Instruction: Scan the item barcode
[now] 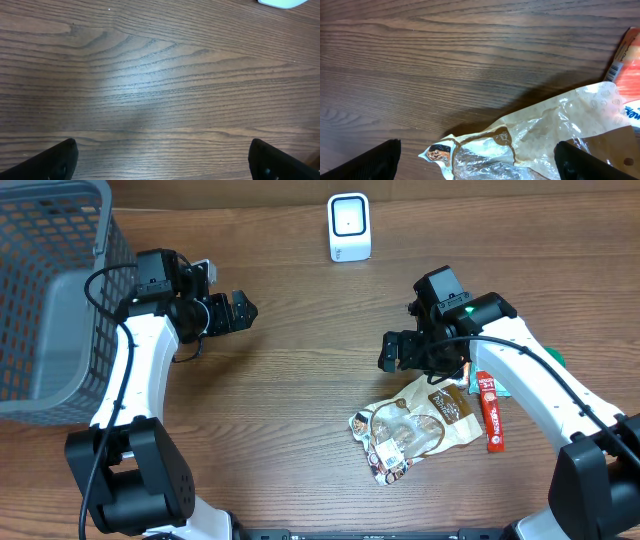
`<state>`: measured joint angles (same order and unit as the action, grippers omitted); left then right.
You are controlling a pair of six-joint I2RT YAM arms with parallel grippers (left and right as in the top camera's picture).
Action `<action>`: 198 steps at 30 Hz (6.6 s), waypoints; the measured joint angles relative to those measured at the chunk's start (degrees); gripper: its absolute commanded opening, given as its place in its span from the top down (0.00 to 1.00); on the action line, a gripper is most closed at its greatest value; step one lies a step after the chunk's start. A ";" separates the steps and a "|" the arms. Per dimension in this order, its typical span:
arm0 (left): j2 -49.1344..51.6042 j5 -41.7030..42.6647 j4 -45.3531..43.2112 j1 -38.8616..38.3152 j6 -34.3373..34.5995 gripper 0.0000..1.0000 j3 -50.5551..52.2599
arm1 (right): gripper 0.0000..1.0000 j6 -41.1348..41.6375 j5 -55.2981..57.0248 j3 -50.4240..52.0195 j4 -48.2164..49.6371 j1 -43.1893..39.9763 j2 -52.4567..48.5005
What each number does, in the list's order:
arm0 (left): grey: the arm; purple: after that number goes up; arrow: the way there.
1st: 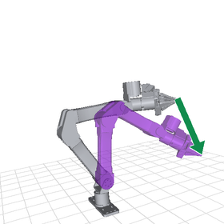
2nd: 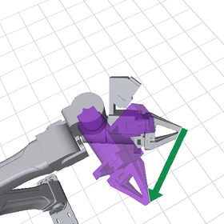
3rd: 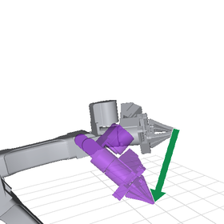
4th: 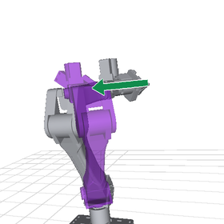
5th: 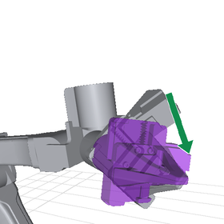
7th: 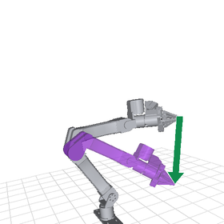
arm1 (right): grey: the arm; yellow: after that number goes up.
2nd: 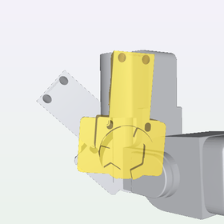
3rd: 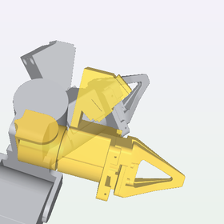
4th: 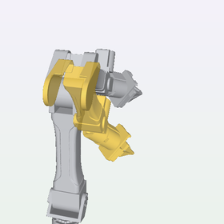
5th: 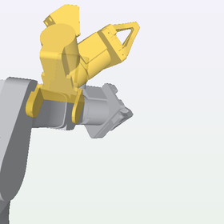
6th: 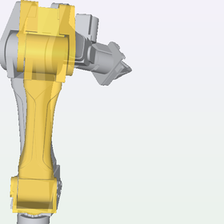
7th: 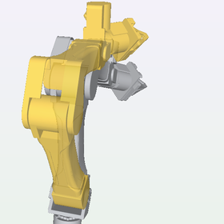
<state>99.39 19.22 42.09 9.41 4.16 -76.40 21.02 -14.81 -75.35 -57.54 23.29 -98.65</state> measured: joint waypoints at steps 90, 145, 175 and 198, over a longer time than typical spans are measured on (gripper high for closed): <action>0.02 0.00 -0.11 0.00 0.00 0.00 -0.04 | 0.00 -14.80 9.09 60.85 68.19 -15.19 97.92; 0.02 0.00 -0.09 0.00 0.00 0.00 -0.04 | 0.00 -15.08 8.85 74.29 52.92 -15.76 97.90; -0.31 0.00 -0.07 0.00 0.00 0.00 -0.04 | 0.00 -15.08 8.85 74.29 52.94 -15.76 97.90; -37.99 -0.20 1.31 0.00 0.00 0.00 -0.57 | 0.00 -15.06 8.85 74.29 52.94 -15.76 97.90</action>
<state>61.41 19.03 43.40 9.41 4.16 -76.97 5.96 -5.96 -1.06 -4.60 7.53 -0.75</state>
